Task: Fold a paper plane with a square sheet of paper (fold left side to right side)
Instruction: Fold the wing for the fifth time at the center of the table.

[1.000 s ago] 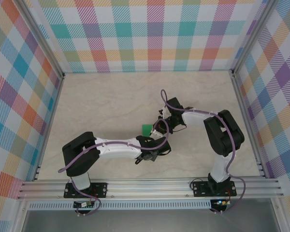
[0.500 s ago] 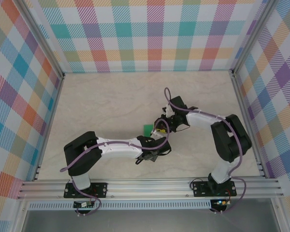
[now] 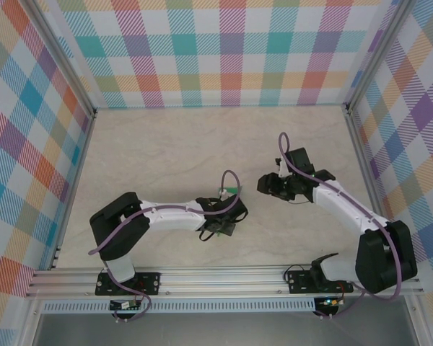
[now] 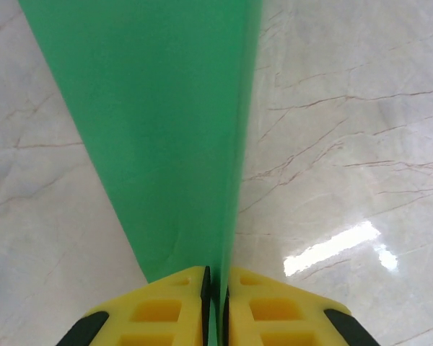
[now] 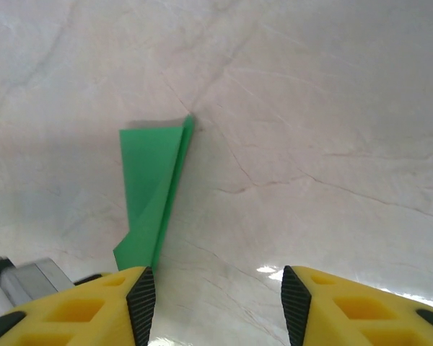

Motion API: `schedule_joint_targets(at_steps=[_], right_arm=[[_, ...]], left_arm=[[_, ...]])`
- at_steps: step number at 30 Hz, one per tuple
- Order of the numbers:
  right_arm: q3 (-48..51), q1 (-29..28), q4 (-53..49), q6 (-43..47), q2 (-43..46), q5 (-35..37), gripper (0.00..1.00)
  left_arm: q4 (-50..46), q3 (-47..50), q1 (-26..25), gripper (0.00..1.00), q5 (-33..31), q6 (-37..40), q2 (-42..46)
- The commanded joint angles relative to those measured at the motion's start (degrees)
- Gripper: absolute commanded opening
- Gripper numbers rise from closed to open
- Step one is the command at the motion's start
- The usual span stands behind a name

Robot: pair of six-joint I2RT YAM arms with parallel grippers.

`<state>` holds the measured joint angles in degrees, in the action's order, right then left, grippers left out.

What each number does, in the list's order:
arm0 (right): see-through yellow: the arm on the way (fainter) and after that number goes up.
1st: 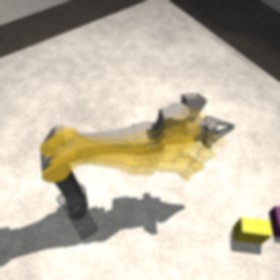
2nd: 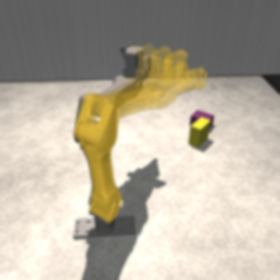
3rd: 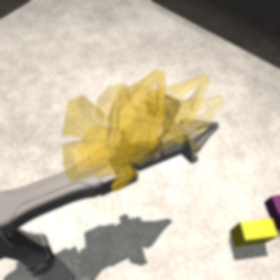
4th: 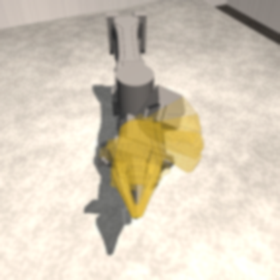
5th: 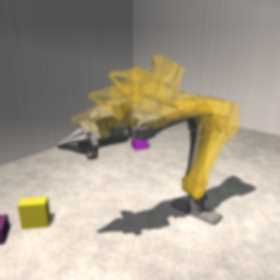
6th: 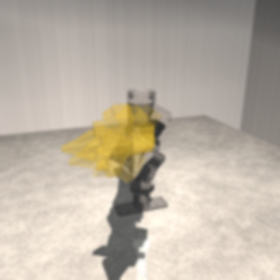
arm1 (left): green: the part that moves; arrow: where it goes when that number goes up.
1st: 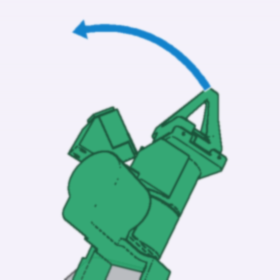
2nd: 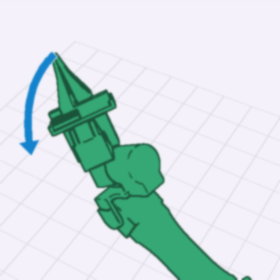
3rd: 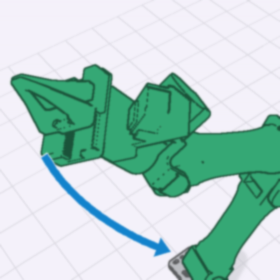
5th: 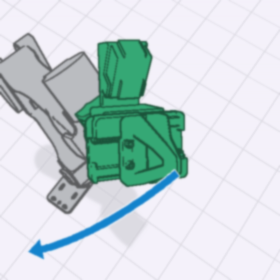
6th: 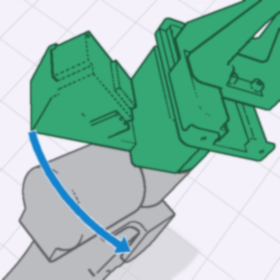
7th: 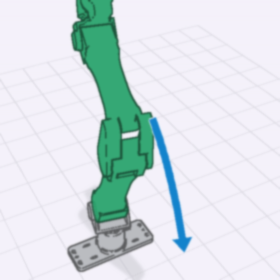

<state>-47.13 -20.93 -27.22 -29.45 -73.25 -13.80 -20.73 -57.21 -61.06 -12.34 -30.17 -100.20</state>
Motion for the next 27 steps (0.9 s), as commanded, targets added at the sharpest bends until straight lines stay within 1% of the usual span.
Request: schedule_joint_targets(at_steps=[1,4,6,11,14,17,20,23,27], right_arm=[[4.2,0.2,2.4,1.9,2.9,-1.8,0.52],[8.5,0.0,9.0,-0.5,3.3,-7.8,0.52],[10.4,-0.4,12.2,-1.8,2.6,-10.5,0.52],[10.9,-2.7,15.2,-2.3,-0.6,-11.7,0.53],[12.5,-3.2,22.3,-5.6,-2.3,-14.8,0.54],[13.8,-4.2,30.2,-9.4,-4.7,-17.1,0.54],[13.1,-6.1,33.8,-10.8,-7.6,-17.2,0.54],[12.0,-8.2,35.1,-11.4,-10.2,-15.7,0.54],[10.6,-10.2,36.9,-12.4,-13.6,-14.1,0.57]], left_arm=[[6.0,2.9,2.0,0.14,4.8,-2.9,3.2],[10.1,5.6,3.3,0.14,6.8,-4.4,4.9],[12.5,7.3,4.0,0.14,8.1,-5.5,6.2],[18.3,11.3,6.2,0.14,11.9,-7.5,8.7],[22.0,13.6,7.6,0.14,14.5,-9.0,9.4],[23.3,14.5,8.5,0.13,15.9,-9.8,9.2],[25.3,15.7,9.5,0.12,17.5,-10.8,9.1],[27.1,16.6,10.5,0.12,18.8,-11.7,9.0],[29.5,18.1,11.6,0.11,20.6,-13.0,8.8]])
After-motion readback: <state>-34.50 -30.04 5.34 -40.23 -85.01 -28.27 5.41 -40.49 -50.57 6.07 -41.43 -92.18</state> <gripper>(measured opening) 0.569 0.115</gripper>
